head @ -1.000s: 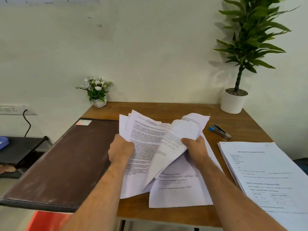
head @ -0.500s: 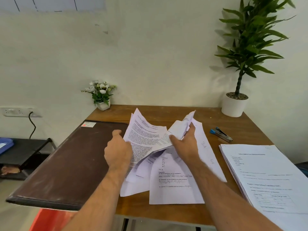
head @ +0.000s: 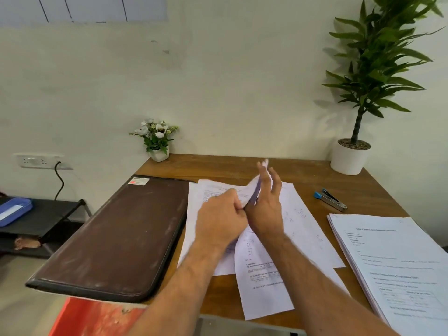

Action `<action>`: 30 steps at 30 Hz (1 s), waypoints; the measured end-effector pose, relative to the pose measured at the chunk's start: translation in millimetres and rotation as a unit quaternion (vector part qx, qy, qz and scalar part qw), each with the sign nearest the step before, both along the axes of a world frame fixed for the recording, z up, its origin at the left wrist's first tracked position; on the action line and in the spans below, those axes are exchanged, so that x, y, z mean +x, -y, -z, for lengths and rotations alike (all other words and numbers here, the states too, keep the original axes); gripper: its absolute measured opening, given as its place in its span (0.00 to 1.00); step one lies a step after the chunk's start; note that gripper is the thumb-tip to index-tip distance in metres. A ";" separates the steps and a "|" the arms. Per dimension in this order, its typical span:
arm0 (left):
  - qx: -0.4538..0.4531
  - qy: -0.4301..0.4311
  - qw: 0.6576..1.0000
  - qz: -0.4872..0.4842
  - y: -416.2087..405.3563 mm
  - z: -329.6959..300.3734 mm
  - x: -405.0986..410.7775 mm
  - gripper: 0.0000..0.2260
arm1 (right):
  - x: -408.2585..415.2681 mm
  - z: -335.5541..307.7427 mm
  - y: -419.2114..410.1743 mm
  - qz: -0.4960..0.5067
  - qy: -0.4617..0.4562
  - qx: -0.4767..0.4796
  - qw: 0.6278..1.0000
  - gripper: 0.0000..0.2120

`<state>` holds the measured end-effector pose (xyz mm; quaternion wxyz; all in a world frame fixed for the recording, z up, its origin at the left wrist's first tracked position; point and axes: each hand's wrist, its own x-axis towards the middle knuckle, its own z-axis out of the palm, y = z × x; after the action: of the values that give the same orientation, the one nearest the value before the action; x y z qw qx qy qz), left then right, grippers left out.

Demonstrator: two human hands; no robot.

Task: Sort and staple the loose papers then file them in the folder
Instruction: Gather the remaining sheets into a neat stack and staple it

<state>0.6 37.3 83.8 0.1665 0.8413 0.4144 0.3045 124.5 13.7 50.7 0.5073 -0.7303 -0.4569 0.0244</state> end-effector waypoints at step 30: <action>-0.329 0.092 0.939 -0.027 -58.3 34.6 -26.5 0.19 | 7.3 -56.9 0.9 0.022 -0.002 0.152 0.988 0.11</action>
<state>-25.9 95.6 49.2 0.4636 0.6961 0.4969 0.2317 131.9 12.8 107.6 0.6134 -0.6548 -0.4381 -0.0553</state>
